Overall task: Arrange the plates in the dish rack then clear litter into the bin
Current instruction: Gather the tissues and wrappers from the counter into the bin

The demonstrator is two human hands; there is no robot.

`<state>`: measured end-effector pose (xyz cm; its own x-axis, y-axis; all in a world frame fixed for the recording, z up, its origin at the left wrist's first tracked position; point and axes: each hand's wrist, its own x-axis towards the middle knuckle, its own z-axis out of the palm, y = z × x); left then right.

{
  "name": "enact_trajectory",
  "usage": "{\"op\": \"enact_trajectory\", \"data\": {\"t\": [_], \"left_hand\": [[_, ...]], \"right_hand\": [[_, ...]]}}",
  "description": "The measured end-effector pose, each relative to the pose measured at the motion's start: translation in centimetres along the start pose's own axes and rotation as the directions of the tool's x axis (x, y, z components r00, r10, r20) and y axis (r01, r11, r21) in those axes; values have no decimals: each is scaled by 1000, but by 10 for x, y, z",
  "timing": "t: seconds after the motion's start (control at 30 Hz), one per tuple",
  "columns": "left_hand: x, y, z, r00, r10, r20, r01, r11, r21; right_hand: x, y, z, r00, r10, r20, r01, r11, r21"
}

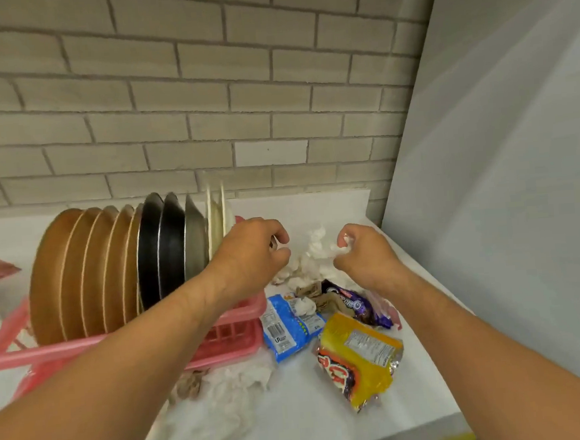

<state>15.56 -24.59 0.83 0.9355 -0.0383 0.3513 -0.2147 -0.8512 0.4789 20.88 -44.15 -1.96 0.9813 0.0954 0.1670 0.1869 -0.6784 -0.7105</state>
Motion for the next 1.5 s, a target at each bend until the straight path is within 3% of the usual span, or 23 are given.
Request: {"op": "enact_trajectory", "data": {"t": [0.1, 0.27, 0.43, 0.6, 0.7, 0.83, 0.9, 1.0, 1.17, 1.23, 1.33, 1.4, 1.43, 1.5], "left_hand": [[-44, -14, -21, 1000, -7, 13, 8, 998, -62], [-104, -42, -50, 995, -36, 97, 54, 981, -184], [-145, -62, -66, 982, -59, 182, 88, 983, -161], [-178, -73, -67, 978, -76, 193, 103, 986, -130], [-194, -75, -61, 978, -90, 187, 111, 989, -102], [-211, -76, -47, 972, -136, 190, 159, 981, -113], [-227, -66, -30, 965, -168, 200, 195, 973, -123], [-244, -64, -18, 961, -186, 202, 216, 967, -138], [-293, -59, 28, 933, -170, 316, 223, 965, -139], [-315, -62, 52, 911, -147, 385, 196, 976, -91], [-344, -75, 94, 870, -143, 472, 176, 984, -26], [-360, -89, 124, 850, -165, 501, 192, 981, -3], [-367, -97, 141, 845, -180, 503, 207, 978, 4], [-382, -118, 175, 840, -219, 496, 245, 969, 12]], "right_hand": [[-42, -22, 16, 998, 4, -57, -5, 1000, -4], [-113, -57, 52, 994, 89, 59, -104, 942, 318], [-150, -64, 71, 984, 174, -31, -168, 975, 147], [-188, -63, 77, 971, 214, 105, -228, 963, 143], [-204, -62, 84, 976, 216, 9, -216, 970, 109], [-216, -53, 94, 981, 191, -15, -185, 965, 186], [-230, -37, 98, 978, 192, 75, -204, 957, 205], [-245, -23, 111, 968, 230, 96, -249, 879, 406], [-280, 21, 127, 961, 277, 7, -261, 896, 358], [-296, 35, 135, 929, 362, 82, -361, 829, 427], [-320, 60, 150, 798, 530, 287, -585, 567, 580], [-337, 85, 167, 760, 546, 352, -619, 445, 647], [-345, 99, 179, 760, 550, 345, -612, 428, 666], [-357, 134, 211, 779, 564, 273, -588, 507, 631]]}}
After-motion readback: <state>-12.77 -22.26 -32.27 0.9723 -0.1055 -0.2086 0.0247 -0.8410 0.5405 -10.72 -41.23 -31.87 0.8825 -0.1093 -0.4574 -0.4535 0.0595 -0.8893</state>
